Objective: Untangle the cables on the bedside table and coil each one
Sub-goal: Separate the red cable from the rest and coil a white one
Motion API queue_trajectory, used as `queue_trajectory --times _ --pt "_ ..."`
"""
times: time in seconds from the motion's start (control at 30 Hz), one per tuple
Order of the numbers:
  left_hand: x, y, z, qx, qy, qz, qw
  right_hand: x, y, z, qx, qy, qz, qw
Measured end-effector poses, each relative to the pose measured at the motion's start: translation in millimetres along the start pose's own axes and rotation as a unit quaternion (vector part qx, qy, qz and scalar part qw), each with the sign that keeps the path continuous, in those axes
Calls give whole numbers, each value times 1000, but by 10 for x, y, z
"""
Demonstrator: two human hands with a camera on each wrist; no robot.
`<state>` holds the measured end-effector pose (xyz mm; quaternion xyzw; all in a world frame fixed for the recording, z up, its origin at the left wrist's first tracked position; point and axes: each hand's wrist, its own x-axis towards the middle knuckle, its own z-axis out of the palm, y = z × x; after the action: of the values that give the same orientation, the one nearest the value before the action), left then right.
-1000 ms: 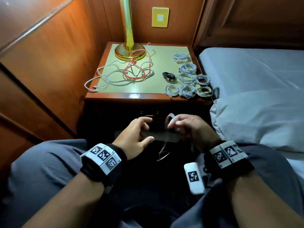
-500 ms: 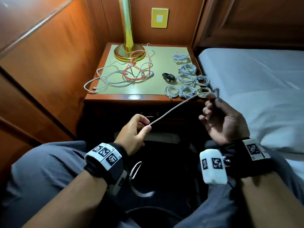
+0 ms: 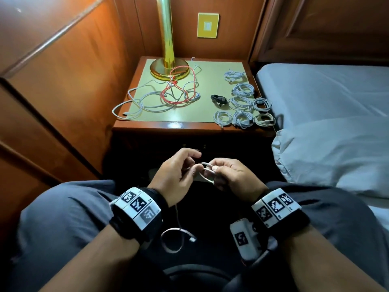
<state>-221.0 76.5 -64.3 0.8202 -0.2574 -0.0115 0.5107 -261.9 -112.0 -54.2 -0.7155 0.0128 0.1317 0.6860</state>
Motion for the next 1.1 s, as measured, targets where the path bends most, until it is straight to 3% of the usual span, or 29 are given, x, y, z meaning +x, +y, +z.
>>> queue_trajectory --times 0.07,0.17,0.27,0.43,0.53,0.63,0.7,0.83,1.1 --pt "21 -2 14 19 -33 -7 999 -20 -60 -2 74 -6 12 997" --pt "68 29 4 39 -60 -21 997 -28 -94 -38 90 -1 27 996" --pt "101 -6 -23 71 -51 -46 995 -11 -94 -72 -3 26 48 998" --pt "104 -99 -57 109 -44 -66 991 -13 -71 -140 -173 33 -5 984" --pt "132 -131 -58 107 -11 -82 991 10 -57 -158 -52 22 31 998" --pt "161 -145 -15 48 14 -105 993 14 -62 -193 114 -10 96 989" --pt "161 -119 16 4 25 -113 993 0 -73 -198 146 -45 110 982" --pt "156 -30 33 -102 36 -117 987 0 -117 -173 80 -70 81 991" --pt "116 78 58 -218 -20 -147 965 83 -36 -160 -72 54 -26 996"
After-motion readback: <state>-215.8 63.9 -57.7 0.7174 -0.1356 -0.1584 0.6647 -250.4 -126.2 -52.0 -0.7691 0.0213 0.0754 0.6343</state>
